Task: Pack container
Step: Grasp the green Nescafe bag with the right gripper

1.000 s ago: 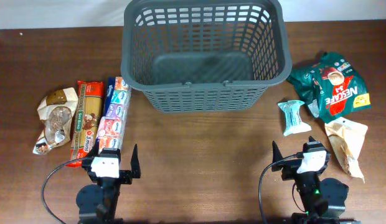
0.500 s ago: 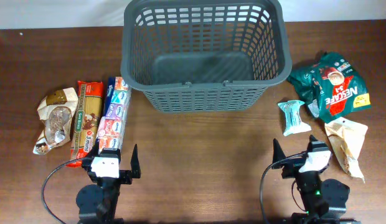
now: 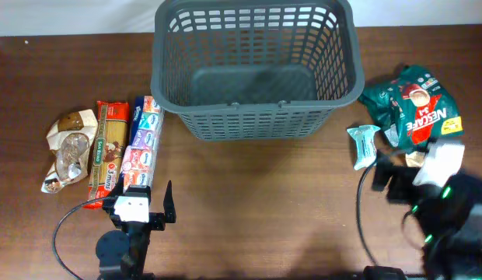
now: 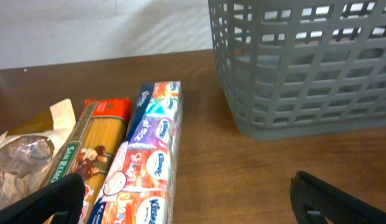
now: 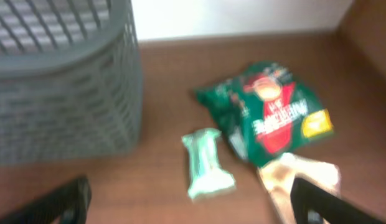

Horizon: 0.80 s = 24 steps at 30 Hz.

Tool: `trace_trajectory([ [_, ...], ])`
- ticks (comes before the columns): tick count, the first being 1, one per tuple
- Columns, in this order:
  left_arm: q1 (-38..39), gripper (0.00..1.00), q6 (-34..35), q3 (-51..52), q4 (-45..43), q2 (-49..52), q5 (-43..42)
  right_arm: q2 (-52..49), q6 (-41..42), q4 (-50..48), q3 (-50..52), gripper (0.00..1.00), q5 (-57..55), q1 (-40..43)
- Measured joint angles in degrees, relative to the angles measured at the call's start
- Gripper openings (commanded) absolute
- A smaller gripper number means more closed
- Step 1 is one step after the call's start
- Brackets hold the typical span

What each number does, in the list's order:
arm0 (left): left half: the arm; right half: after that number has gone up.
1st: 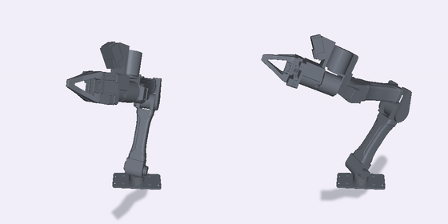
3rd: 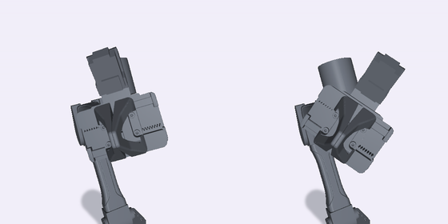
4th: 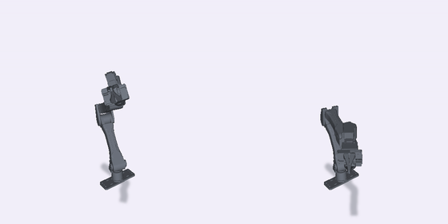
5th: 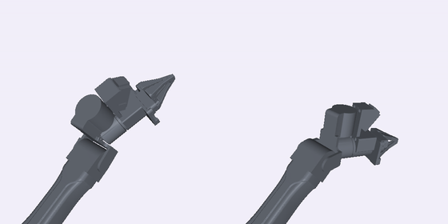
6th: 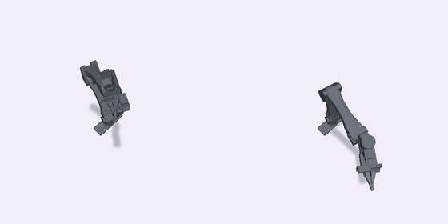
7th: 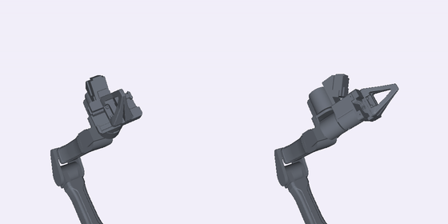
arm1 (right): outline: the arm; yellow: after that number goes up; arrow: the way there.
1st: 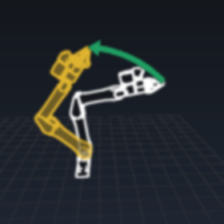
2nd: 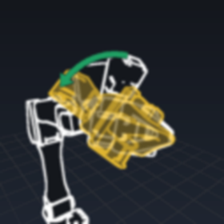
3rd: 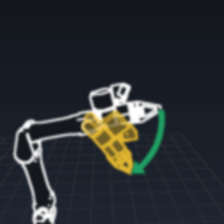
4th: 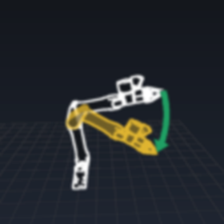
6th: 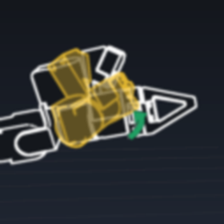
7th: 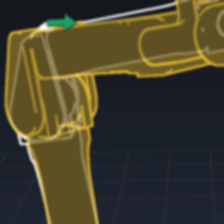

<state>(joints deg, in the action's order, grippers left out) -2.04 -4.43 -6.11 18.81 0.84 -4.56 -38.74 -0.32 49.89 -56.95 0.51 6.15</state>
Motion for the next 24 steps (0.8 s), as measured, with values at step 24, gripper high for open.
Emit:
trace_trajectory([
  [24,0.0,0.99,0.0,0.0,0.0,0.0,0.0,-56.4,-3.9,16.0,-48.3,0.99,-1.5,13.7],
])
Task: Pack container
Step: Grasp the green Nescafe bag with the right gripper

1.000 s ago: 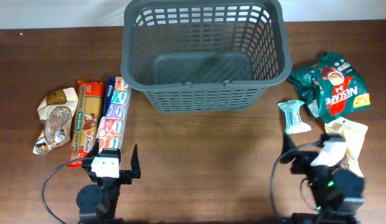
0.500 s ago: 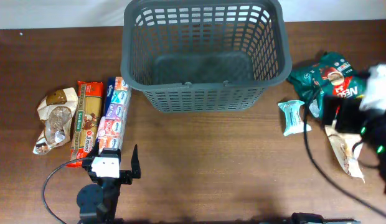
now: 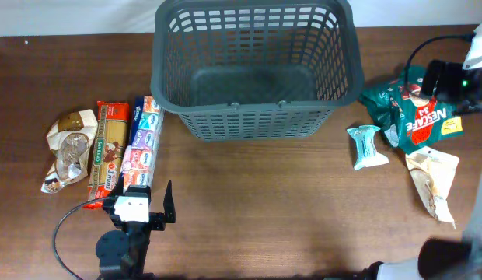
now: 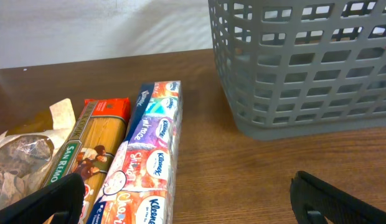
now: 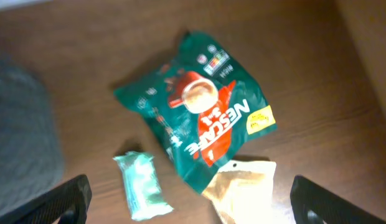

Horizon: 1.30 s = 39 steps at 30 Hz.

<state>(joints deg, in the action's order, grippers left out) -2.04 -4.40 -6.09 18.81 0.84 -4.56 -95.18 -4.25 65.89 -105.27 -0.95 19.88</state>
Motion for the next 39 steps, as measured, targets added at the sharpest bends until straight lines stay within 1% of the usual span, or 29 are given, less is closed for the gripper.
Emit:
trace_trajectory([
  [4,0.0,0.99,0.0,0.0,0.0,0.0,0.0,-7.6,-4.2,-1.6,0.0,0.99,0.3,0.6],
  [12,0.0,0.99,0.0,0.0,0.0,0.0,0.0,-18.6,-9.3,-3.5,0.0,0.99,-4.5,-3.3],
  [24,0.0,0.99,0.0,0.0,0.0,0.0,0.0,-30.1,-12.7,-5.8,0.0,0.99,-11.5,-6.2],
  [30,0.0,0.99,0.0,0.0,0.0,0.0,0.0,-34.8,-11.3,-9.9,-0.1,0.99,-14.6,-6.2],
  [31,0.0,0.99,0.0,0.0,0.0,0.0,0.0,-35.1,-10.7,-10.2,-0.3,0.97,-15.1,-6.2],
  [32,0.0,0.99,0.0,0.0,0.0,0.0,0.0,-35.3,-10.3,-10.3,-0.6,0.87,-15.3,-6.3],
  [33,0.0,0.99,0.0,0.0,0.0,0.0,0.0,-35.8,-9.6,-10.6,-1.0,0.61,-15.9,-6.3],
  [34,0.0,0.99,0.0,0.0,0.0,0.0,0.0,-36.3,-9.3,-10.7,-1.3,0.31,-16.6,-6.3],
  [35,0.0,0.99,0.0,0.0,0.0,0.0,0.0,-36.8,-8.6,-10.8,-1.7,0.06,-17.5,-6.4],
  [36,0.0,0.99,0.0,0.0,0.0,0.0,0.0,-37.2,-7.6,-10.8,-2.3,0.04,-18.5,-6.4],
  [39,0.0,0.99,0.0,0.0,0.0,0.0,0.0,-37.3,-5.1,-10.4,-3.0,0.04,-19.1,-6.4],
])
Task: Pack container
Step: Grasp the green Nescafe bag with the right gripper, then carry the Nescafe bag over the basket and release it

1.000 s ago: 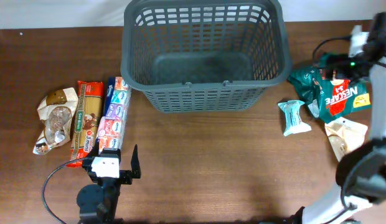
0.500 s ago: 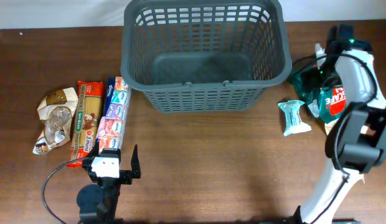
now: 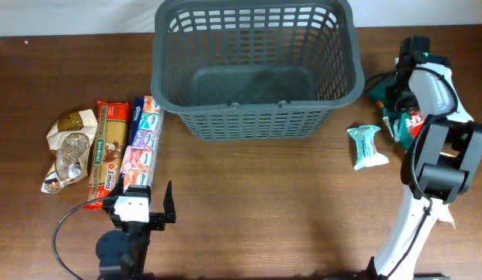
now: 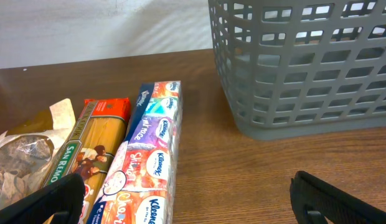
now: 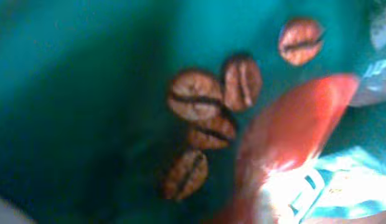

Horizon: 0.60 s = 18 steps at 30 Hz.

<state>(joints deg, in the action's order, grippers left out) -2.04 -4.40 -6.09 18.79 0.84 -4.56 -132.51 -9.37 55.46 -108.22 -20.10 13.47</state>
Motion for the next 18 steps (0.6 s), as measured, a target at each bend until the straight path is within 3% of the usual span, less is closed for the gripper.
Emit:
trace_trajectory([
  [11,0.0,0.99,0.0,0.0,0.0,0.0,0.0,0.0,4.2,7.1,-4.2,0.04,4.2,1.0],
  [18,0.0,0.99,0.0,0.0,0.0,0.0,0.0,0.6,4.9,21.3,-20.9,0.03,11.5,2.6],
])
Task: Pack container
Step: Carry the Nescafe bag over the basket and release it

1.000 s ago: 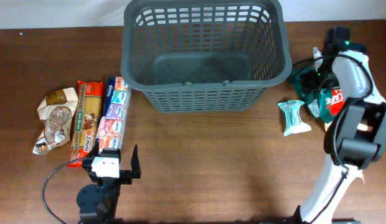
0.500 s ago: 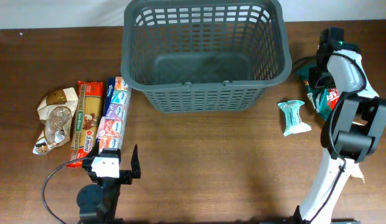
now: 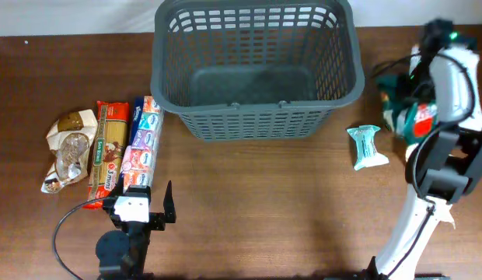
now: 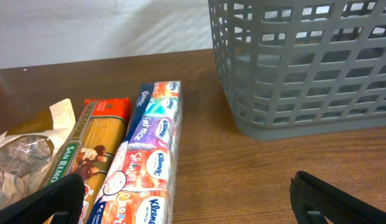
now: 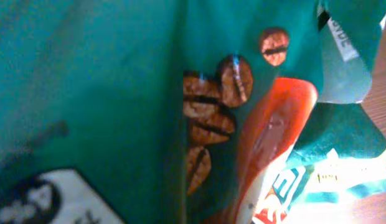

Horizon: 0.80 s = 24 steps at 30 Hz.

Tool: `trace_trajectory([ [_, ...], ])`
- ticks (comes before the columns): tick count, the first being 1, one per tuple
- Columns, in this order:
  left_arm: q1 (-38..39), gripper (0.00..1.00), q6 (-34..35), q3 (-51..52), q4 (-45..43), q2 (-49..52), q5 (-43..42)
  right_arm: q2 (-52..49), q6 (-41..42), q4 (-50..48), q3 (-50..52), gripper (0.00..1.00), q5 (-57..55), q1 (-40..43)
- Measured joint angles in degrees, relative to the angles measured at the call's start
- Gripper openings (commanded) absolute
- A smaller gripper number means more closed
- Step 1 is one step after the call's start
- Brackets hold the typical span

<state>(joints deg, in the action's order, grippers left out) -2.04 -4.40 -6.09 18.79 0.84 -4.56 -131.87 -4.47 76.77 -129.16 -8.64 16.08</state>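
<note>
The grey slotted basket [image 3: 255,68] stands at the back middle with nothing in it. My right gripper [image 3: 406,87] is down on the green Nescafe bag [image 3: 396,104] to the basket's right. That bag [image 5: 87,93] fills the right wrist view, creased and bunched, and hides the fingers; the gripper looks shut on it. A mint packet [image 3: 367,146] lies just left of the bag. My left gripper [image 3: 140,208] rests low at the front left, open, with nothing between its fingers [image 4: 56,199].
Left of the basket a Kleenex pack [image 3: 143,143], a spaghetti box [image 3: 107,151] and a brown bag [image 3: 68,148] lie in a row. The right arm [image 3: 447,148] stretches along the table's right side.
The right wrist has shifted a little to the right at the back. The green bag now looks bunched and folded at the gripper. The left arm is unchanged.
At first the right gripper was at the front right, open, facing the green bag and mint packet. Then it hung high over the bag. Then it was pressed close onto the bag, and now the bag is bunched in it. The left arm stayed still.
</note>
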Motion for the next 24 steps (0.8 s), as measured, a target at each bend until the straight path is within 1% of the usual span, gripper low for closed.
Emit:
trace_trajectory([
  [3,0.0,0.99,0.0,0.0,0.0,0.0,0.0,2.5,0.0,1.5,-10.2,0.04,0.9,-0.1],
  [5,0.0,0.99,0.0,0.0,0.0,0.0,0.0,6.5,0.0,2.7,-17.7,0.04,1.4,-0.8],
  [6,0.0,0.99,0.0,0.0,0.0,0.0,0.0,8.2,0.0,3.1,-19.8,0.04,1.4,-1.4],
  [9,0.0,0.99,0.0,0.0,0.0,0.0,0.0,16.1,0.0,4.3,-27.4,0.04,1.9,-5.4],
  [11,0.0,0.99,0.0,0.0,0.0,0.0,0.0,21.5,0.0,4.2,-31.4,0.04,3.3,-11.0],
  [13,0.0,0.99,0.0,0.0,0.0,0.0,0.0,25.0,-0.4,4.2,-33.4,0.03,5.3,-16.5],
  [15,0.0,0.99,0.0,0.0,0.0,0.0,0.0,27.9,-1.0,4.5,-34.6,0.04,8.3,-24.0],
  [17,0.0,0.99,0.0,0.0,0.0,0.0,0.0,28.8,-1.6,5.2,-34.8,0.04,10.3,-30.1],
  [20,0.0,0.99,0.0,0.0,0.0,0.0,0.0,27.8,-1.8,5.8,-32.9,0.03,11.5,-36.5],
  [24,0.0,0.99,0.0,0.0,0.0,0.0,0.0,22.5,-2.0,5.6,-28.1,0.04,10.8,-40.8],
])
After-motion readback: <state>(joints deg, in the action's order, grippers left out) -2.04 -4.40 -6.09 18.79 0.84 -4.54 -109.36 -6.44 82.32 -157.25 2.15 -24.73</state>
